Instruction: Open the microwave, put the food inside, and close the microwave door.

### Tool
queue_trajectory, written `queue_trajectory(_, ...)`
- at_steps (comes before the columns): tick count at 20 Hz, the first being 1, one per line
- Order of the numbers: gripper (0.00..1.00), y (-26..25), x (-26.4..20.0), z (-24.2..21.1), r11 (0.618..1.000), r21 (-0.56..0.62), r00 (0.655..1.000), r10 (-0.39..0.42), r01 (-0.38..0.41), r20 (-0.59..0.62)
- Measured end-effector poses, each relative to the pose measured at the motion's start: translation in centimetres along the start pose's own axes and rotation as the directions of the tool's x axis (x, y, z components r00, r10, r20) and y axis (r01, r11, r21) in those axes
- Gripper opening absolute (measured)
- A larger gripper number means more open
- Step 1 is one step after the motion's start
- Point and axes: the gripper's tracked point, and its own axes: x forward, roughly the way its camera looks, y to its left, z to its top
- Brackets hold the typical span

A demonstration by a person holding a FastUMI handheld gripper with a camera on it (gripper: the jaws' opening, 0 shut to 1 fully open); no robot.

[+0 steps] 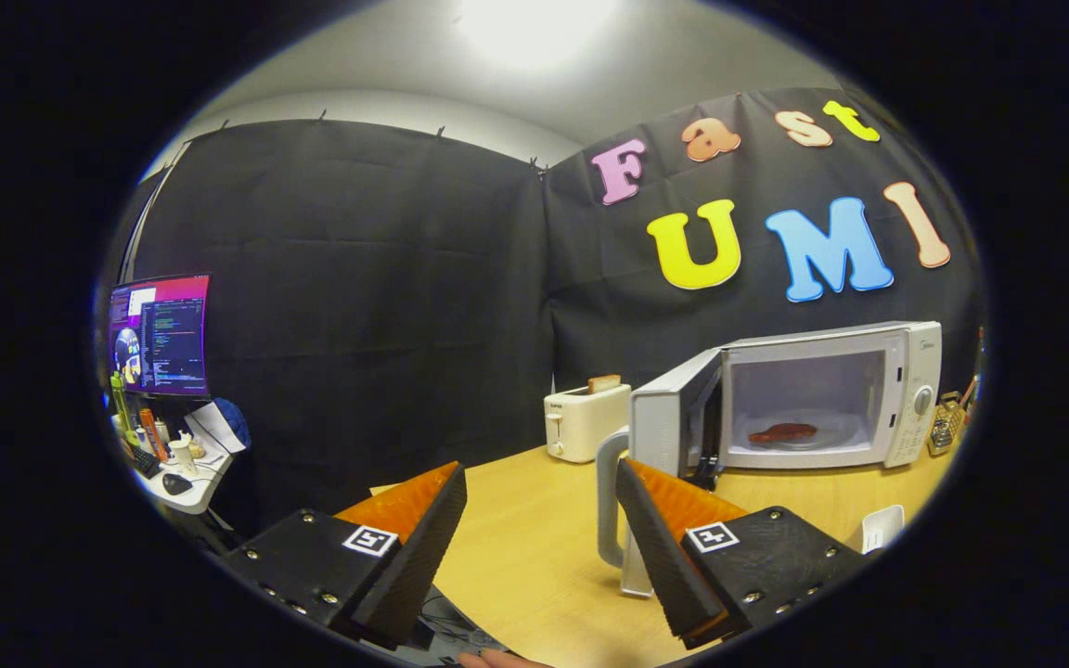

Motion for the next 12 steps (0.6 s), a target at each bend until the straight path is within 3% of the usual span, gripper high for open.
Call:
queue_trajectory(6,0.97,1.3,5.5,-2.6,1.0,0.022,0.998,0.01,-0.008,-0.059)
queue_trajectory(9,0.97,-0.4,7.0,-4.1,0.998,0.007,0.993,-0.061,0.062,-0.098)
queue_trajectory(11,0.77,-1.4,7.4,-4.2,0.995,0.018,0.991,-0.095,0.098,-0.097)
queue_trajectory(12,0.6,-1.8,7.3,-3.9,0.994,0.009,0.99,-0.109,0.11,-0.092)
